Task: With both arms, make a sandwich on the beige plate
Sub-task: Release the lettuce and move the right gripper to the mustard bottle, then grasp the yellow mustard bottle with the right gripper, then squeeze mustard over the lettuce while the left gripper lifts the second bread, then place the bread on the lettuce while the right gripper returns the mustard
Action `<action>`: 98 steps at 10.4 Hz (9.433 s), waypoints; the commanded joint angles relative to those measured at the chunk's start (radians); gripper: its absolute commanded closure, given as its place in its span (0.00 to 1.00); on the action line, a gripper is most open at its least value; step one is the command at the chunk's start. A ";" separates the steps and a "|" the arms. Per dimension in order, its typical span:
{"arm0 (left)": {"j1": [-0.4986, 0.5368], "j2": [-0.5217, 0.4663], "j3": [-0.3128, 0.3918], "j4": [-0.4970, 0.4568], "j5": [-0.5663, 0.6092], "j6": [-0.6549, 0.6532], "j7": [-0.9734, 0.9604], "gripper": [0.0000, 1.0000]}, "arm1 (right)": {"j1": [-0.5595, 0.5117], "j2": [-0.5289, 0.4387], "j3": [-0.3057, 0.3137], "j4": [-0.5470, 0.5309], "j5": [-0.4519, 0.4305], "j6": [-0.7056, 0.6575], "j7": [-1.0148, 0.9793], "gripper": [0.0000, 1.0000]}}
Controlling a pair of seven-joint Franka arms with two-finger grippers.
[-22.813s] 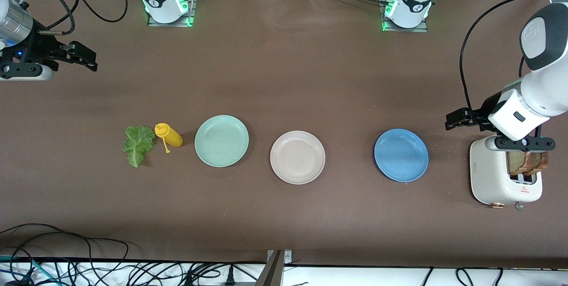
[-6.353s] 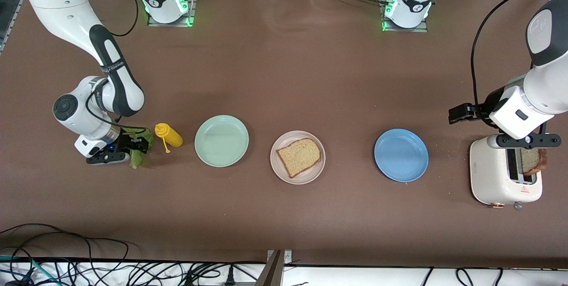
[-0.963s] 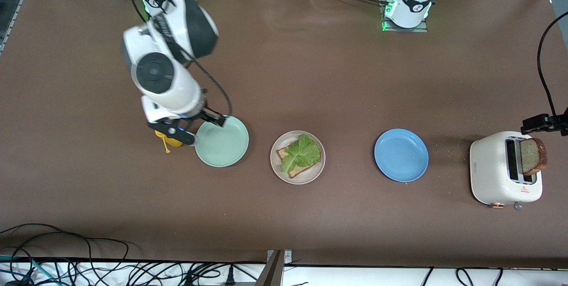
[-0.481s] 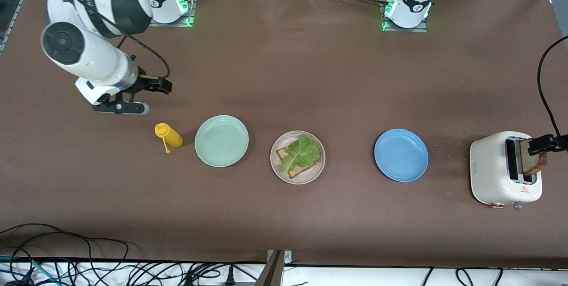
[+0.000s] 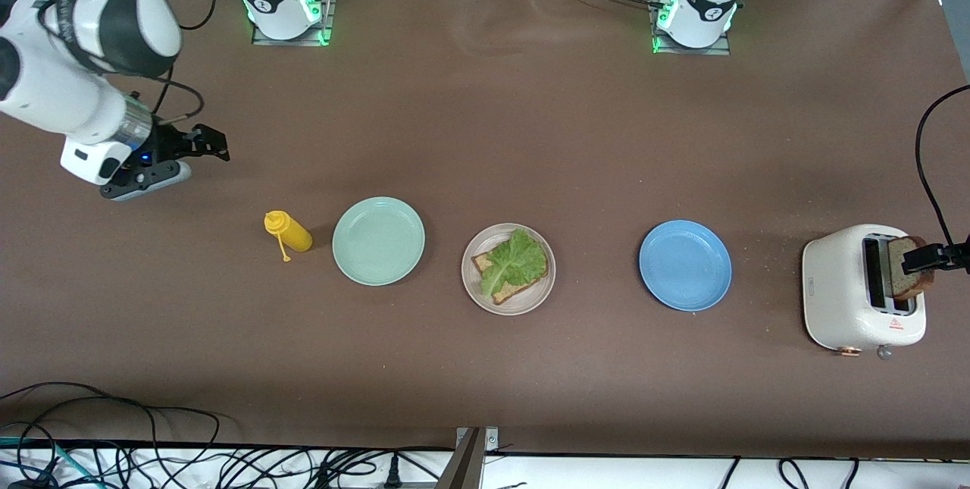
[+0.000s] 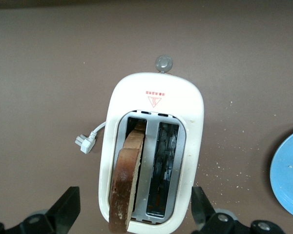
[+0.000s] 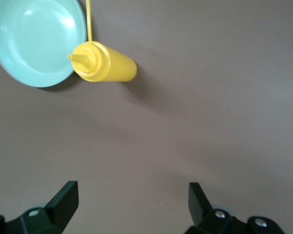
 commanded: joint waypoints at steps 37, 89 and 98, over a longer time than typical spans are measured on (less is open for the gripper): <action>0.029 -0.122 -0.052 0.084 -0.057 -0.242 0.004 1.00 | -0.079 0.550 0.563 0.545 -0.348 0.206 0.051 1.00; -0.634 0.139 -0.233 -0.200 -0.716 0.628 -0.897 1.00 | -0.235 0.607 0.171 0.277 1.169 -0.199 -1.686 1.00; -0.628 0.197 -0.225 -0.194 -0.713 0.622 -0.898 0.85 | -0.229 0.672 0.135 0.257 1.237 -0.282 -1.777 0.00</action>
